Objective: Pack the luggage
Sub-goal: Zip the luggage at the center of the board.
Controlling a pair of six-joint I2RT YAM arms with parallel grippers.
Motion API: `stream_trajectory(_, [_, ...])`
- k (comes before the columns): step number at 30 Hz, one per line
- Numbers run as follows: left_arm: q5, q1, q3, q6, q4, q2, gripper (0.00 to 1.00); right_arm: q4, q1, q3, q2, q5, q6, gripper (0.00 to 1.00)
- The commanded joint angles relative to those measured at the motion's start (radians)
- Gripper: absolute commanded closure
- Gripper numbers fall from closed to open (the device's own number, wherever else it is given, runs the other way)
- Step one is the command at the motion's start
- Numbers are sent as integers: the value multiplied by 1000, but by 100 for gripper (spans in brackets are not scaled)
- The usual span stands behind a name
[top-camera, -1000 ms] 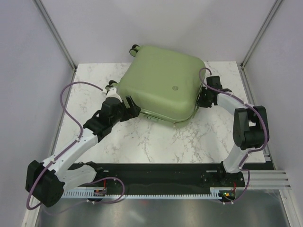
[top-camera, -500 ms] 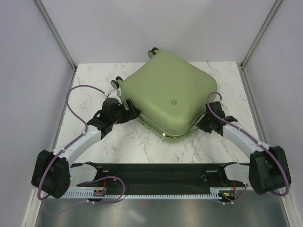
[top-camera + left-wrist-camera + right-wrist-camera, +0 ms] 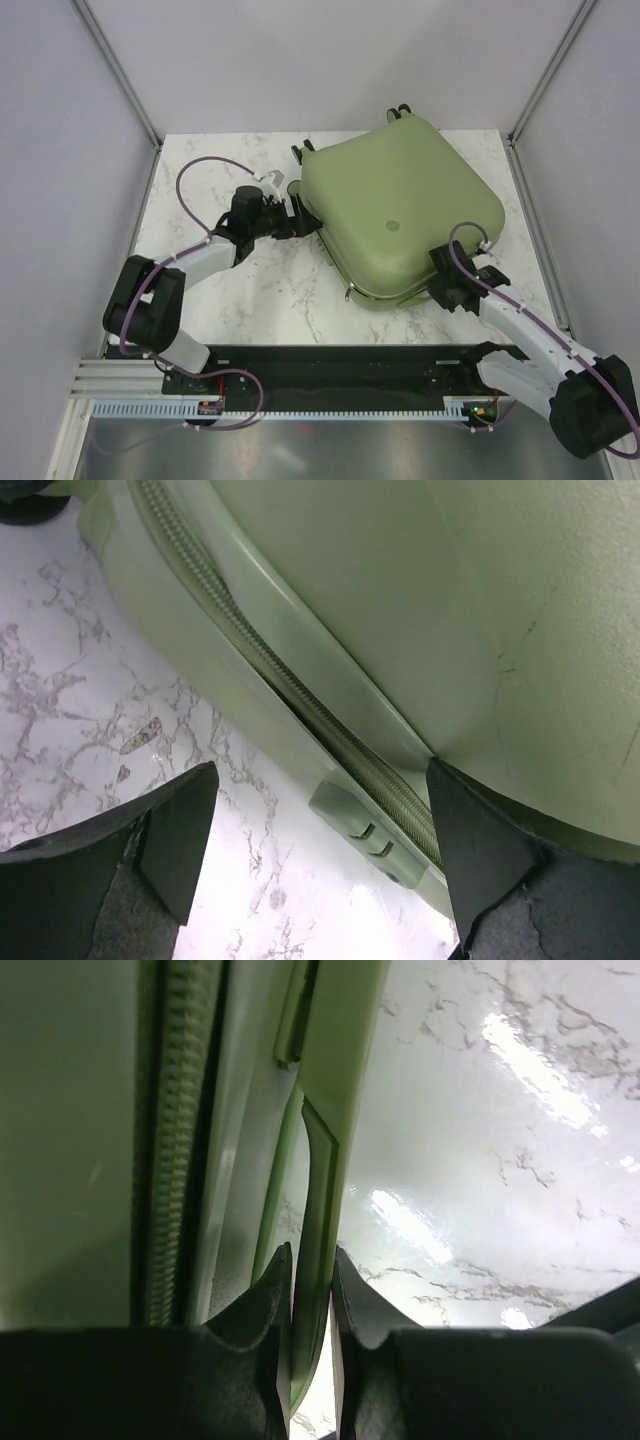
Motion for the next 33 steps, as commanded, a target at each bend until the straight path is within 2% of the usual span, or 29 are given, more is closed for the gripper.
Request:
stream_trajectory(1, [131, 5, 32, 117, 90, 7, 10, 72, 83, 86, 81, -16, -7, 100])
stream_trajectory(8, [219, 10, -186, 133, 37, -266, 14, 146, 160, 207, 280, 42, 115, 100])
stream_trajectory(13, [306, 10, -336, 127, 20, -505, 14, 156, 165, 285, 406, 50, 95, 100])
stream_trajectory(16, [314, 2, -379, 135, 35, -558, 14, 163, 168, 328, 460, 35, 69, 100])
stream_trajectory(19, [316, 4, -364, 170, 51, -516, 19, 175, 169, 350, 485, 19, 55, 100])
stream_trajectory(22, [401, -6, -338, 182, 86, -431, 26, 183, 172, 358, 491, 10, 44, 100])
stream_trajectory(33, [339, -47, -297, 250, 146, -302, 29, 221, 175, 313, 477, -24, 43, 100])
